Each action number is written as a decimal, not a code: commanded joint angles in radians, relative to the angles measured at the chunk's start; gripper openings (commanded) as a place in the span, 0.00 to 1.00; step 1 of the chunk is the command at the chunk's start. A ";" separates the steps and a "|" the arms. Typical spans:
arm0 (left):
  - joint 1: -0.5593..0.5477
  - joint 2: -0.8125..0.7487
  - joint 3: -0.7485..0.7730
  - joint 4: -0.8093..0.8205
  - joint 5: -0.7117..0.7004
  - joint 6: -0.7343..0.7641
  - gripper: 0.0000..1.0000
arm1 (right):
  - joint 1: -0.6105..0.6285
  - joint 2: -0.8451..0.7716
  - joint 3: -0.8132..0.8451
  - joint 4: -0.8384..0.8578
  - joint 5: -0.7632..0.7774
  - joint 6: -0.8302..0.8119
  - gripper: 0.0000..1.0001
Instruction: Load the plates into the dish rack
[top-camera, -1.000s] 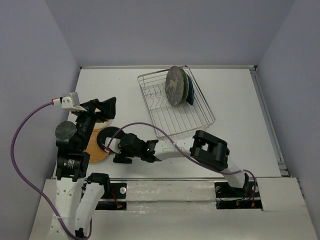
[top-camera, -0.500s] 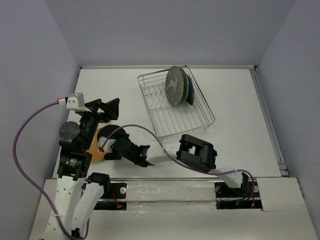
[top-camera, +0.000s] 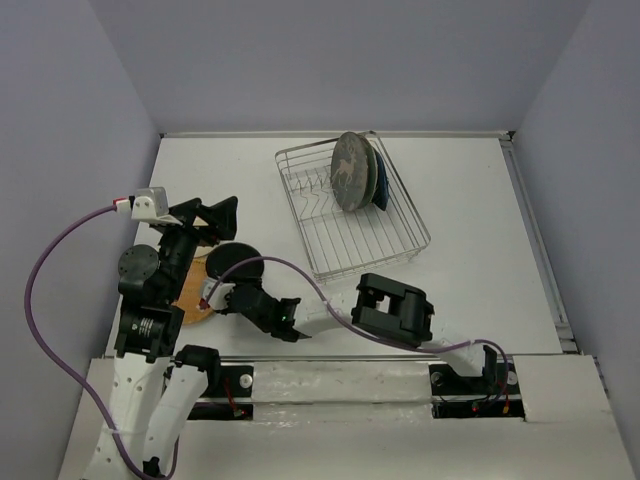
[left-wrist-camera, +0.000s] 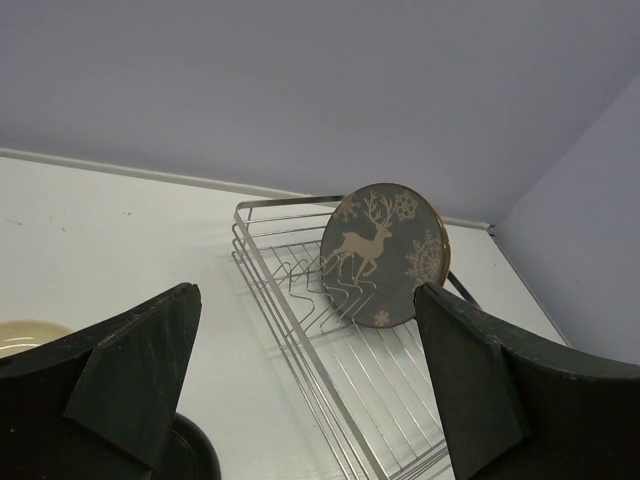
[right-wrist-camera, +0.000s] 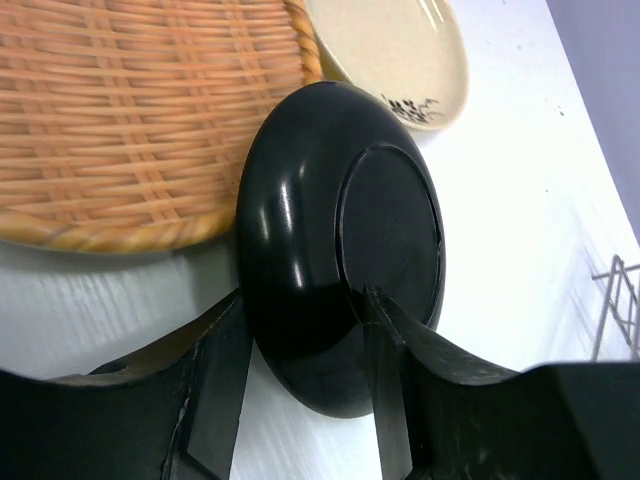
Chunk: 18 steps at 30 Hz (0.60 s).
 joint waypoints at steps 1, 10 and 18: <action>0.009 -0.004 -0.013 0.055 -0.002 0.013 0.99 | 0.001 -0.068 -0.058 0.075 0.073 0.013 0.31; 0.027 0.001 -0.020 0.058 0.002 0.008 0.99 | 0.001 -0.151 -0.110 0.182 0.188 -0.013 0.07; 0.038 -0.002 -0.026 0.061 0.008 0.002 0.99 | 0.001 -0.232 -0.160 0.377 0.304 -0.082 0.07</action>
